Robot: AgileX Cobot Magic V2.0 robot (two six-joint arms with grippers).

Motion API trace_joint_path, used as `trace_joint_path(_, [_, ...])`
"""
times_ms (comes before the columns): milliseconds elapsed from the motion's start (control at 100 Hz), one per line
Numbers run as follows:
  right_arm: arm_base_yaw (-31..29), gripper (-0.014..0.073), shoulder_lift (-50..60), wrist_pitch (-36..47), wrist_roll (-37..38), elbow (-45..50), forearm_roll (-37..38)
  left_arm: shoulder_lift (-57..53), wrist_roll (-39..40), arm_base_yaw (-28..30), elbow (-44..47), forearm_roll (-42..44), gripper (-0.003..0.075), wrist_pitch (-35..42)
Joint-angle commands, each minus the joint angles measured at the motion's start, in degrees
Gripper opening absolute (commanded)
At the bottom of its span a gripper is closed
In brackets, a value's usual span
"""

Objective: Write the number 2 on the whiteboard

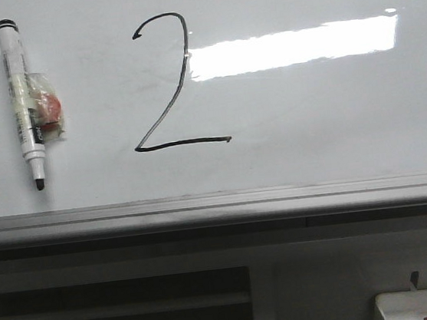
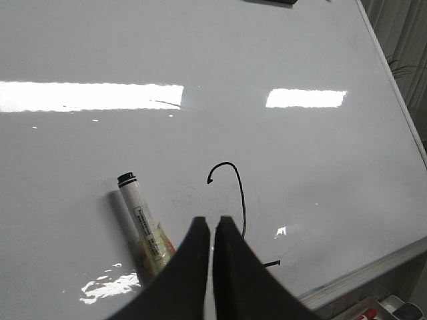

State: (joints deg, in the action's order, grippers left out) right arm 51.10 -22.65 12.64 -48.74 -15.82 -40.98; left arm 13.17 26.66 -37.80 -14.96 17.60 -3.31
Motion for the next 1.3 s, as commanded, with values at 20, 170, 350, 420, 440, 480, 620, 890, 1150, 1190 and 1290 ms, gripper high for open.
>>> trace_joint_path(20, [-0.3, -0.0062, 3.5, 4.7, -0.2, 1.0, -0.4, 0.2, 0.3, -0.2, -1.5, 0.4, -0.002, 4.0])
trace_joint_path(170, [-0.3, -0.0062, 4.5, 4.3, -0.2, 2.2, -0.4, 0.2, 0.3, -0.2, -1.5, 0.4, -0.002, 4.3])
trace_joint_path(350, [-0.3, -0.0062, 4.5, 4.0, -0.2, 2.2, -0.4, 0.2, 0.3, -0.2, -1.5, 0.4, -0.002, 4.3])
trace_joint_path(420, [-0.3, -0.0062, 4.5, 4.0, -0.2, 2.2, -0.4, 0.2, 0.3, -0.2, -1.5, 0.4, -0.002, 4.3])
trace_joint_path(440, [-0.3, -0.0062, 4.5, 4.0, -0.2, 2.2, -0.4, 0.2, 0.3, -0.2, -1.5, 0.4, -0.002, 4.3])
trace_joint_path(480, [-0.3, -0.0062, 4.5, 4.0, -0.2, 2.2, -0.4, 0.2, 0.3, -0.2, -1.5, 0.4, -0.002, 4.3])
trace_joint_path(620, [-0.3, -0.0062, 4.5, 4.0, -0.2, 2.2, -0.4, 0.2, 0.3, -0.2, -1.5, 0.4, -0.002, 4.3])
trace_joint_path(890, [-0.3, -0.0062, 4.5, 4.0, -0.2, 2.2, -0.4, 0.2, 0.3, 0.1, -1.4, 0.4, -0.002, 1.9])
trace_joint_path(1150, [-0.3, -0.0062, 4.5, 4.0, -0.2, 2.2, -0.4, -2.2, -25.2, 10.9, -1.4, -7.9, -0.002, -0.3])
trace_joint_path(1190, [-0.3, -0.0062, 4.5, 4.0, -0.2, 2.2, -0.4, -2.4, -26.7, 13.7, -1.4, -7.9, -0.002, -0.3])
trace_joint_path(1290, [-0.3, -0.0062, 4.5, 4.0, -0.2, 2.2, -0.4, -2.6, -26.7, 20.6, -0.5, -10.0, -0.002, -0.7])
